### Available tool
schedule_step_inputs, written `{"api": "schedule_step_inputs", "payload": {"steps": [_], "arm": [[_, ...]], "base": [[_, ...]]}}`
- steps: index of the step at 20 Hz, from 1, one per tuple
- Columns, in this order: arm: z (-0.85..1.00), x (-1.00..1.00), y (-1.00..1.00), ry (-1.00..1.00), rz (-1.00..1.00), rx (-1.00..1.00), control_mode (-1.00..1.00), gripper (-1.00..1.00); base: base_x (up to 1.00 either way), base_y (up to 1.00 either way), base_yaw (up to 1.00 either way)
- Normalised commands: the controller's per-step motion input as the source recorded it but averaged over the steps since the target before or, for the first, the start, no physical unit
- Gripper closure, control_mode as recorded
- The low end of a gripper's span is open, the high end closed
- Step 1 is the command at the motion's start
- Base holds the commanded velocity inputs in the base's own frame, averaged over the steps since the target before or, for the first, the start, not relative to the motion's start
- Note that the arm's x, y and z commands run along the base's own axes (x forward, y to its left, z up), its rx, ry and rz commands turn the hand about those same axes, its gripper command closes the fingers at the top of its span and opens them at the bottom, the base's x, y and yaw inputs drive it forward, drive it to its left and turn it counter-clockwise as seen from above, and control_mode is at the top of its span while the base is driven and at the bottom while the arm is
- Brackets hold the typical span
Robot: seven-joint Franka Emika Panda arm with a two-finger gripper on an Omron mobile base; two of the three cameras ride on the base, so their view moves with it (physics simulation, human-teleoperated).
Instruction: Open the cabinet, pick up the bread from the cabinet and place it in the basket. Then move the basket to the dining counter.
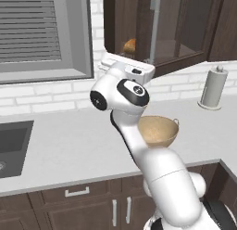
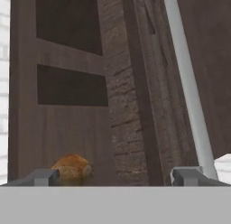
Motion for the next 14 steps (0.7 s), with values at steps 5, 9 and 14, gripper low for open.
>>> {"api": "schedule_step_inputs", "payload": {"steps": [5, 9, 14], "arm": [[0.01, 0.22, -0.28, 0.00, -0.03, 0.01, -1.00, -1.00], [0.00, 0.08, -0.34, 0.00, -0.06, 0.00, -1.00, -1.00], [0.00, -0.03, -0.58, 0.00, -0.21, 0.00, -1.00, -1.00]], "base": [[0.00, 0.00, 0.00], [0.00, 0.00, 0.00], [0.00, 0.00, 0.00]]}}
